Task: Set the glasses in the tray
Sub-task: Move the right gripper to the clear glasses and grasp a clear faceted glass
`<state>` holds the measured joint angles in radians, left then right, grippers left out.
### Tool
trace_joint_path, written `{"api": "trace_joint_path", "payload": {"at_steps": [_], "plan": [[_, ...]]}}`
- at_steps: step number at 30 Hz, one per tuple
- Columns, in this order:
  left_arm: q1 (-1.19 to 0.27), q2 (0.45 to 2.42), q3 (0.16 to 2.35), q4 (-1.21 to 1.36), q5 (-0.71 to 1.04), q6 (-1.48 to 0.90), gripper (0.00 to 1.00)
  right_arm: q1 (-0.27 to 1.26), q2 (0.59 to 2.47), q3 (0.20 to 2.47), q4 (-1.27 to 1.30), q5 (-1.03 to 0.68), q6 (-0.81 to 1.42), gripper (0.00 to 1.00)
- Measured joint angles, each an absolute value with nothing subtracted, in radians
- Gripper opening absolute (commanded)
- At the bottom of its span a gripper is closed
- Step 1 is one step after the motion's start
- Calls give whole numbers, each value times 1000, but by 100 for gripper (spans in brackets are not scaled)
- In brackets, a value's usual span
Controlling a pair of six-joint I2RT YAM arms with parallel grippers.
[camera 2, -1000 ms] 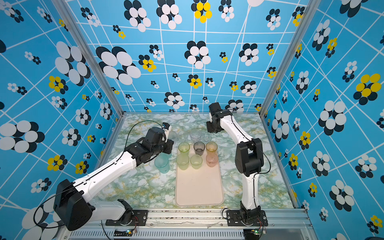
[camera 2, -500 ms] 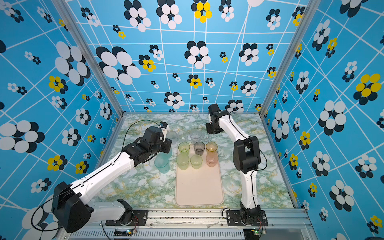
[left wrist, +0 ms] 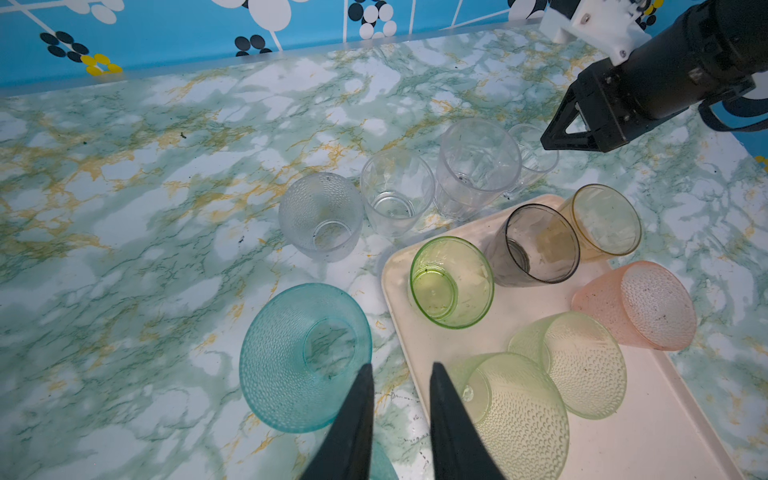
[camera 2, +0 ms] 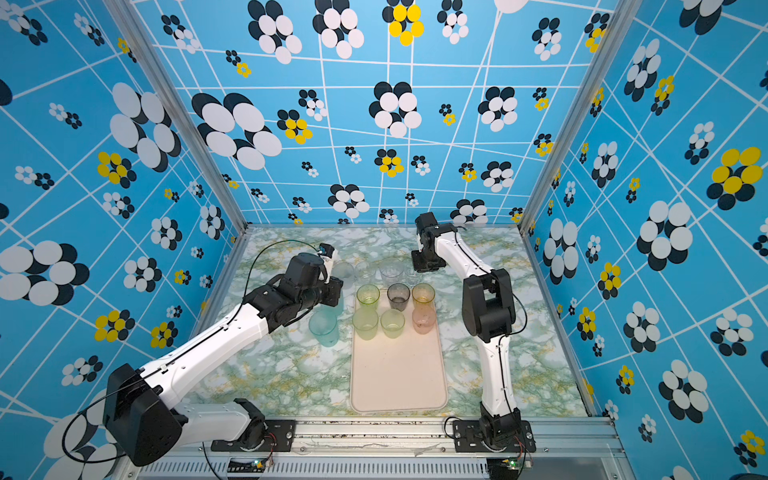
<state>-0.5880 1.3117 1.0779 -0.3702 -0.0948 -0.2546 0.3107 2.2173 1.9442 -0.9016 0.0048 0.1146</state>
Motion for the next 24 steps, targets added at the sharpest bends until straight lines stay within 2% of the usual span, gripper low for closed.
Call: {"api": "trace_joint_path", "payload": {"at_steps": [24], "plan": [[-574, 1312, 1074, -373, -95, -255, 26, 311, 2214, 1931, -869, -4, 112, 5]]}}
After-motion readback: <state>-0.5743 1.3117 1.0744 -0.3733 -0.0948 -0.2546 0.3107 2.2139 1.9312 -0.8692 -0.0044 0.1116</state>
